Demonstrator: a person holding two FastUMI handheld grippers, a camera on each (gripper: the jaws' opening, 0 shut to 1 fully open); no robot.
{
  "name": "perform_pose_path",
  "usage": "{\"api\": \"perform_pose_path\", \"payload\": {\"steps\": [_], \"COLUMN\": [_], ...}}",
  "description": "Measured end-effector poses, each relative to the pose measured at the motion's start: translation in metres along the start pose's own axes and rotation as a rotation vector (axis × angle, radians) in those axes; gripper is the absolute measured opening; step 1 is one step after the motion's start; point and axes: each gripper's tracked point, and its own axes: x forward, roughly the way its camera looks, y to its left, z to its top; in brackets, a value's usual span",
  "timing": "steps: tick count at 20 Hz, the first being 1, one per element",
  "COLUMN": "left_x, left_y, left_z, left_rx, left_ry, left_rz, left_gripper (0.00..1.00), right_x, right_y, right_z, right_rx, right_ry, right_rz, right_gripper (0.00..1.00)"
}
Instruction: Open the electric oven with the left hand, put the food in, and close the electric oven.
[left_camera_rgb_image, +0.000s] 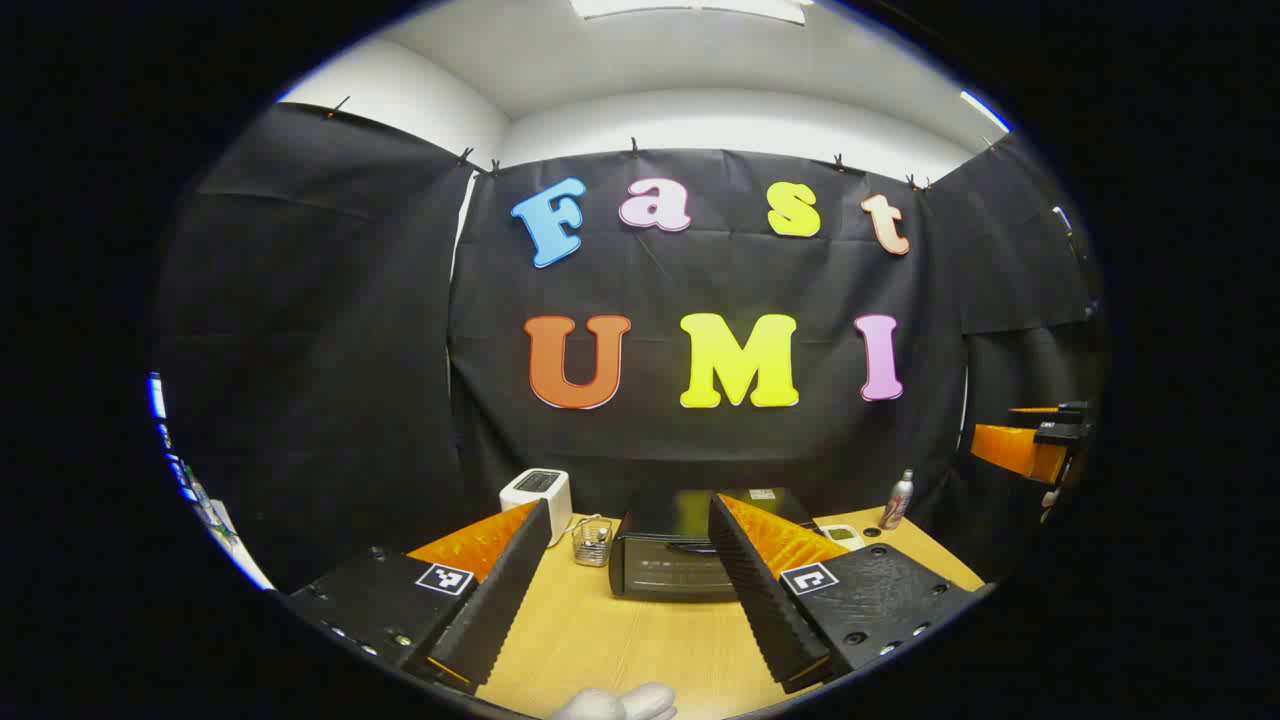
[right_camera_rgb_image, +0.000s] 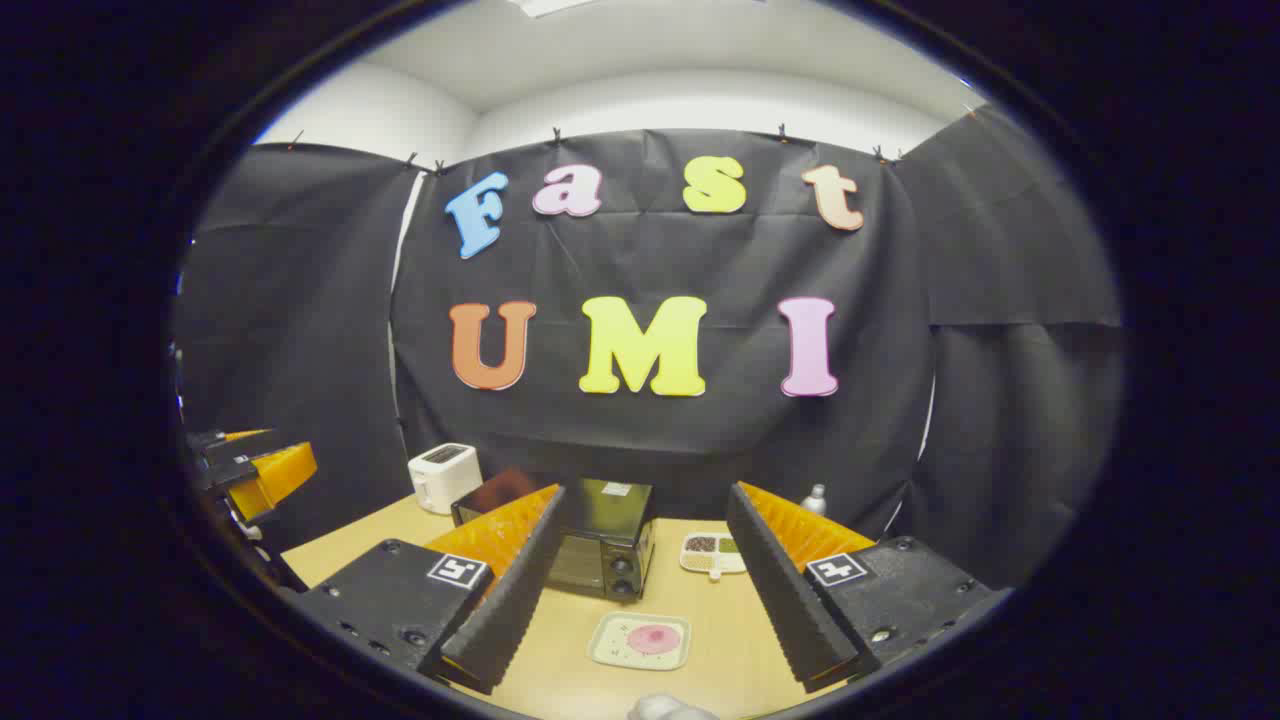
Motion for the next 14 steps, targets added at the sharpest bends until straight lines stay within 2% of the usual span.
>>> {"api": "perform_pose_path", "payload": {"steps": [3, 6, 7, 8, 14], "left_x": [0.005, 0.011, 0.014, 0.017, 0.036], "left_y": [-0.007, -0.016, -0.017, -0.019, -0.032], "left_z": [0.005, 0.005, 0.004, 0.003, -0.005], "left_rx": [0.000, -0.003, 0.001, 0.006, 0.019], "left_ry": [-0.007, 0.000, 0.002, 0.004, 0.014], "left_rz": [-0.030, -0.059, -0.060, -0.066, -0.090], "left_gripper": [0.95, 0.95, 0.96, 0.96, 0.96], "right_x": [-0.003, -0.005, -0.006, -0.005, 0.001], "right_y": [-0.018, -0.025, -0.027, -0.029, -0.044], "right_z": [-0.001, -0.002, 0.000, -0.002, -0.006], "right_rx": [-0.004, -0.010, -0.010, -0.011, -0.004], "right_ry": [-0.015, -0.024, -0.027, -0.028, -0.025], "right_rz": [-0.054, -0.073, -0.079, -0.085, -0.103], "right_gripper": [0.97, 0.96, 1.00, 0.96, 0.96]}}
